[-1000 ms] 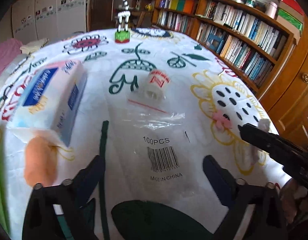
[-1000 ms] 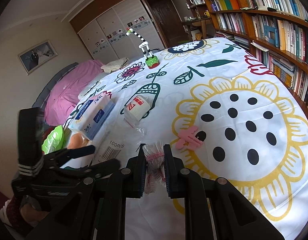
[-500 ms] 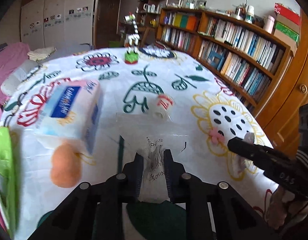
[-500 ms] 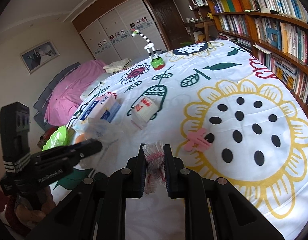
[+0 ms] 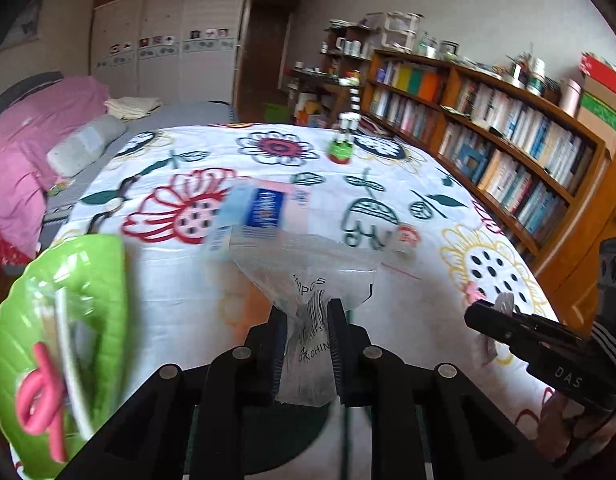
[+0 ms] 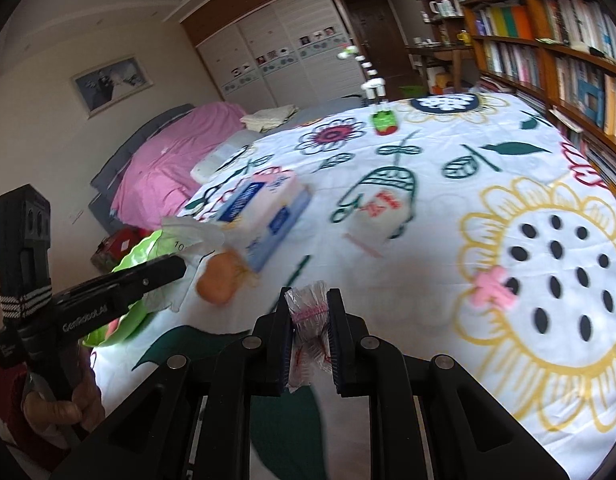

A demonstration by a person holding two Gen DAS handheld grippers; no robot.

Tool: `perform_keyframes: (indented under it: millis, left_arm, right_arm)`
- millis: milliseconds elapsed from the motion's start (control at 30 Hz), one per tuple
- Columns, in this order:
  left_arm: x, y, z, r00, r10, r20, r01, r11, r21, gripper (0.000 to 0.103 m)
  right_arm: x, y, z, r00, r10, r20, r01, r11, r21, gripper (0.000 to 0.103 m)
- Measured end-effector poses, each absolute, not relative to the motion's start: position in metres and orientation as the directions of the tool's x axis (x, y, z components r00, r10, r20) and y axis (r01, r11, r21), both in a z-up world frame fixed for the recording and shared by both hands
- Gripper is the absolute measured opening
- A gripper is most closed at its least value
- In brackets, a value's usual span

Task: Organize soft objects
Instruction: 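Carry the large bag with the left tool to the green tray while the right tool carries the small bag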

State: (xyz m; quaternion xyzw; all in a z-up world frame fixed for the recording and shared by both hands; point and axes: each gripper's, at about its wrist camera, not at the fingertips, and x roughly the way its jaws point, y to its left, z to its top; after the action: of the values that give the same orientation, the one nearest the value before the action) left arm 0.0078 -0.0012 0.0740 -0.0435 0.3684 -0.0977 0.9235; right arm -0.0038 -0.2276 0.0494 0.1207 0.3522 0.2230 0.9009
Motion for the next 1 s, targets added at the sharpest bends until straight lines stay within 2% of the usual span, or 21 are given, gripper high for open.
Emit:
perform_keyframes:
  millis: [433,767,833,867,900,933,1000]
  left_arm:
    - [-0.015,0.083,0.086,0.785,-0.081,-0.615,-0.002,0.991,-0.133,0.021]
    - [-0.022,0.141,0.07,0.769,0.01,-0.639,-0.13,0.981,-0.141,0.022]
    - [-0.024,0.151,0.067,0.766,0.027,-0.643,-0.154,0.978,-0.143,0.034]
    - [-0.025,0.155,0.067,0.765,0.031,-0.643,-0.164,0.975,-0.147,0.062]
    - [-0.026,0.159,0.066,0.766,0.035,-0.642,-0.171,0.973,-0.152,0.096]
    - [-0.028,0.164,0.066,0.773,0.047,-0.633,-0.188,0.97,-0.157,0.103]
    - [-0.034,0.171,0.067,0.792,0.061,-0.608,-0.202,0.965,-0.166,0.103]
  right_arm:
    - [-0.009,-0.161,0.058,0.612,0.528,-0.588,-0.402,0.849,0.344,0.016]
    - [-0.008,-0.098,0.06,0.544,0.589,-0.598,-0.507,0.799,0.325,0.016]
    - [-0.008,-0.086,0.061,0.53,0.605,-0.594,-0.531,0.783,0.324,0.016]
    - [-0.007,-0.077,0.063,0.523,0.616,-0.59,-0.547,0.773,0.322,0.016]
    - [-0.007,-0.072,0.064,0.516,0.623,-0.588,-0.557,0.766,0.322,0.016]
    - [-0.006,-0.067,0.065,0.508,0.632,-0.585,-0.567,0.757,0.325,0.016]
    - [-0.004,-0.054,0.068,0.49,0.651,-0.58,-0.587,0.738,0.333,0.016]
